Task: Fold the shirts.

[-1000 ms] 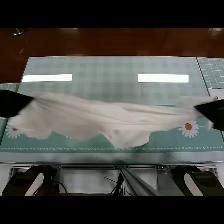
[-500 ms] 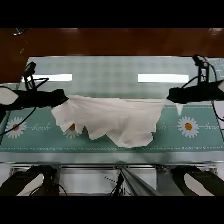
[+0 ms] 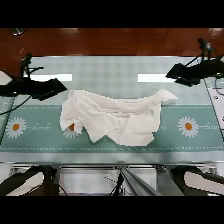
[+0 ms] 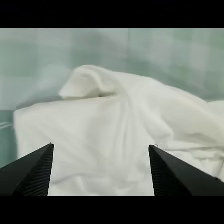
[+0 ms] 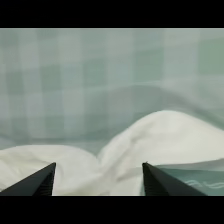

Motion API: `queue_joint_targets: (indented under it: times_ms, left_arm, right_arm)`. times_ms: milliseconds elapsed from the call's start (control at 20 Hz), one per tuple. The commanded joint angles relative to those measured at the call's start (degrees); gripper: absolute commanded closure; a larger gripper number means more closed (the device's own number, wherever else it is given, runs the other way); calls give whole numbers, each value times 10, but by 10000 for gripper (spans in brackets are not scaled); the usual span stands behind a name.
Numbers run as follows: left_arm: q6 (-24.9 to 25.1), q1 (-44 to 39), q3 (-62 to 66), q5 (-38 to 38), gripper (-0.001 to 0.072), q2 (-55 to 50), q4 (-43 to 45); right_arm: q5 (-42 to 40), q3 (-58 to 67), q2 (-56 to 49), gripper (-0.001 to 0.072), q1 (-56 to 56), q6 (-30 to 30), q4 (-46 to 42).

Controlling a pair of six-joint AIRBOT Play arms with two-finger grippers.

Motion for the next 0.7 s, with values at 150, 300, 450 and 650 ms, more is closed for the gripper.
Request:
queue_joint_targets:
  times_ms: [150,300,450,650]
  left_arm:
    - [36,113,-130,-119,2,70,34]
    - [60,125,-218,-115,2,97,32]
    - [61,142,-229,-105,2,101,18]
    - [115,144,-239,-64,2,90,-121]
  right_arm:
    - [1,-167,124,90,-169,-8,-45]
    - [-42,-353,209,90,-178,-66,12]
    - [-64,-462,271,91,-167,-88,72]
    - [-48,-499,286,90,-148,-107,103]
